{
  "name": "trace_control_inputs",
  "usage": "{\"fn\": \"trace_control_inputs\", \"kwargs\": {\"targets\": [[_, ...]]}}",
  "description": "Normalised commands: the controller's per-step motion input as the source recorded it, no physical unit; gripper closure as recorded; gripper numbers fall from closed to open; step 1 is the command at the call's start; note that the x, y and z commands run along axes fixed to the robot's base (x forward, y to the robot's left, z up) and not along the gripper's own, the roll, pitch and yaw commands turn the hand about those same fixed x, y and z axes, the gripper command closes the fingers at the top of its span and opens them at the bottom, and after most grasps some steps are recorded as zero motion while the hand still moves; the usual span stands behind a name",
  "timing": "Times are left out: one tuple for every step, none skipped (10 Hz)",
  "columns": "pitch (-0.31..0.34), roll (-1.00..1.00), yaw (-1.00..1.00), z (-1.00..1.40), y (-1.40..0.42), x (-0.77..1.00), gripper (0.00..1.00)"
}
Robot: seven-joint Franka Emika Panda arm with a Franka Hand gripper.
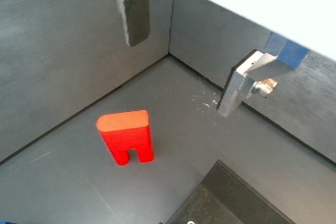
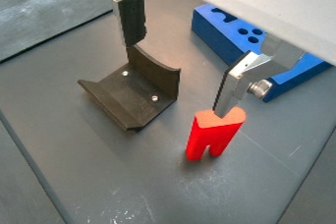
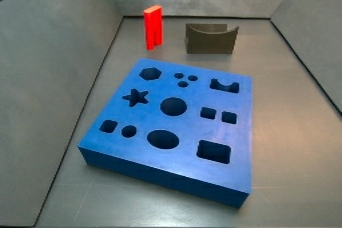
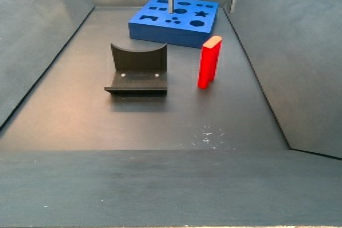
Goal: Pick up the square-circle object. Move up. Rotate the square-circle object. Move to above the board. Insert the square-circle object.
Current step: Pick up the square-circle object.
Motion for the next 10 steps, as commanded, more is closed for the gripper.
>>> {"fn": "trace_control_inputs", "kwargs": {"targets": [[-0.014,0.0,0.03,0.0,-0.11,0.0,0.0],[-0.004,0.0,0.07,0.0,-0.08,-0.04,0.0],[-0.041,-0.03,0.36,-0.24,-0.27,-0.16,0.0],[-0.051,0.0,0.61,-0.33,-0.43,-0.18,0.0],[-0.011,0.0,0.72,-0.29,-0.42,-0.19,0.0],[-0.013,0.03,0.81,-0.26,-0.39,-0.17,0.0],[-0.019,0.01,0.89,-0.3,-0.29,-0.1,0.0],[-0.041,0.0,0.97,-0.31,-0.19,-0.03,0.0],[-0.01,0.0,0.96,-0.35,-0.17,0.0,0.0],[0.0,-0.02,1.0,-0.41,-0.08,0.0,0.0]]}}
